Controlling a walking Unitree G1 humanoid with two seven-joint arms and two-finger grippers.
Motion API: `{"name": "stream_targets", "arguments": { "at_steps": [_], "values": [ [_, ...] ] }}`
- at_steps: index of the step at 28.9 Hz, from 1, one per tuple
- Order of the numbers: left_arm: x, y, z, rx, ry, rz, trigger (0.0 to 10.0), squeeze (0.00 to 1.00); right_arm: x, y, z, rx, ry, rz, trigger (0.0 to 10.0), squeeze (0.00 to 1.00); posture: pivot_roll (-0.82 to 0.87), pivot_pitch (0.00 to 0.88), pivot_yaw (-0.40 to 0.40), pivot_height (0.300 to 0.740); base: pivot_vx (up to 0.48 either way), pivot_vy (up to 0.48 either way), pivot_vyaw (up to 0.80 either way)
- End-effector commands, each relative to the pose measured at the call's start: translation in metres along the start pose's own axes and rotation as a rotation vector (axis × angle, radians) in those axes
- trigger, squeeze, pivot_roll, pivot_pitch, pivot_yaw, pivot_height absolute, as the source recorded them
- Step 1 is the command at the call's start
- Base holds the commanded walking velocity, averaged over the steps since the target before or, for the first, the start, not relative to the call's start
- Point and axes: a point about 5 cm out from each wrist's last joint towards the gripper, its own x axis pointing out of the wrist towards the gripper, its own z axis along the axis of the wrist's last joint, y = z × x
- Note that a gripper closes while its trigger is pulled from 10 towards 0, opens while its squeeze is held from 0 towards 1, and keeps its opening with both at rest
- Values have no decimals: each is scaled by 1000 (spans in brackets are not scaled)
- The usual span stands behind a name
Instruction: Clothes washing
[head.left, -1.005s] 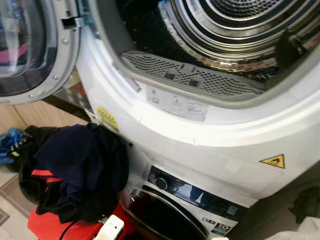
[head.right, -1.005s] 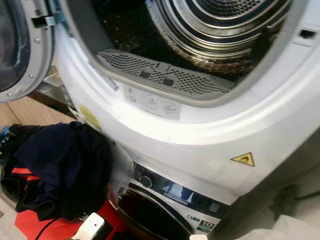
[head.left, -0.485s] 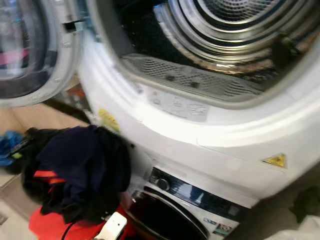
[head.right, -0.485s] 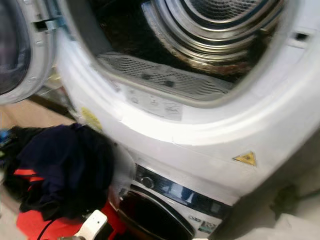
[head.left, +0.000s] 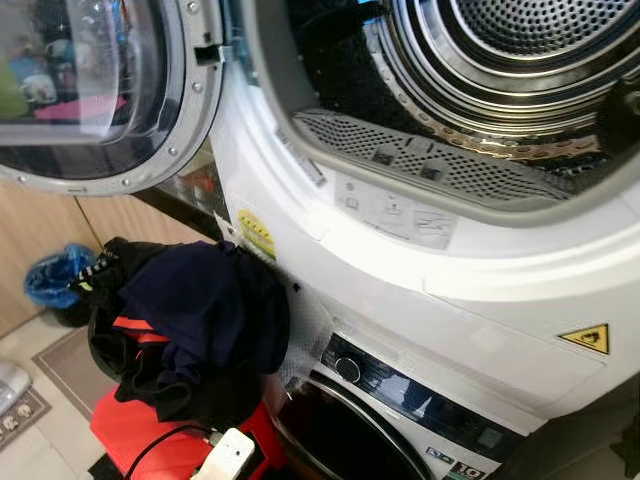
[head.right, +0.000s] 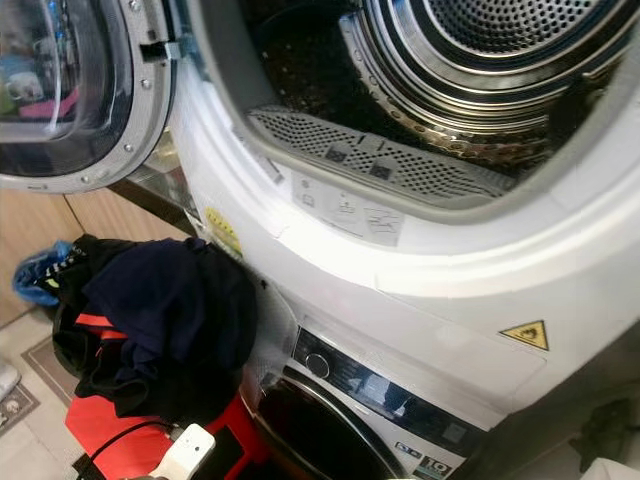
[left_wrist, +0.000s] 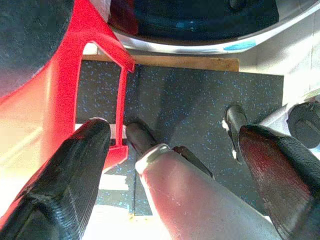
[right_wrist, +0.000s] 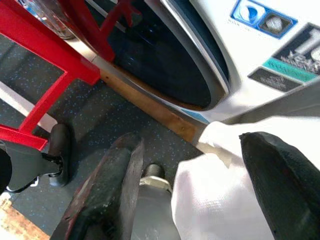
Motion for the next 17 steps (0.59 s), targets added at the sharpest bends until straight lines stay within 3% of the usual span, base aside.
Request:
{"name": "stream_targets", "arguments": {
  "at_steps": [1, 4, 6, 8, 11, 13, 14, 16, 17],
  "values": [
    [1, -1, 3, 15, -8, -4, 10000, 0, -1, -1, -4, 14, 12, -6, 10000, 0, 11, 84, -51, 740, 0, 0, 0],
    [2, 0, 15, 52, -54, 1, 10000, 0, -1, -1, -3, 16, 9, -7, 10000, 0, 8, 83, -50, 740, 0, 0, 0],
    [4, 2, 34, 142, -125, 15, 10000, 0, -1, -1, -3, 18, 6, -8, 10000, 0, 10, 84, -49, 740, 0, 0, 0],
    [4, 1, 50, 179, -187, 18, 10000, 0, -1, -1, -3, 18, 7, -9, 10000, 0, 10, 84, -49, 740, 0, 0, 0],
    [4, -12, 75, 262, -306, -111, 10000, 0, -1, -1, -4, 15, 12, -7, 10000, 0, 15, 82, -47, 740, 0, 0, 0],
    [4, -12, 75, 262, -306, -111, 10000, 0, -1, -1, -4, 15, 12, -7, 10000, 0, 15, 82, -47, 740, 0, 0, 0],
    [3, -21, 80, 311, -335, -216, 10000, 0, -1, 0, -4, 15, 12, -5, 10000, 0, 14, 79, -45, 740, 0, 0, 0],
    [3, -21, 80, 311, -335, -216, 10000, 0, -1, 0, -4, 15, 12, -5, 10000, 0, 14, 79, -45, 740, 0, 0, 0],
    [0, -29, 83, 347, -363, -325, 10000, 0, -1, 0, -5, 14, 13, -3, 10000, 0, 11, 78, -39, 740, 0, 0, 0]
  ]
}}
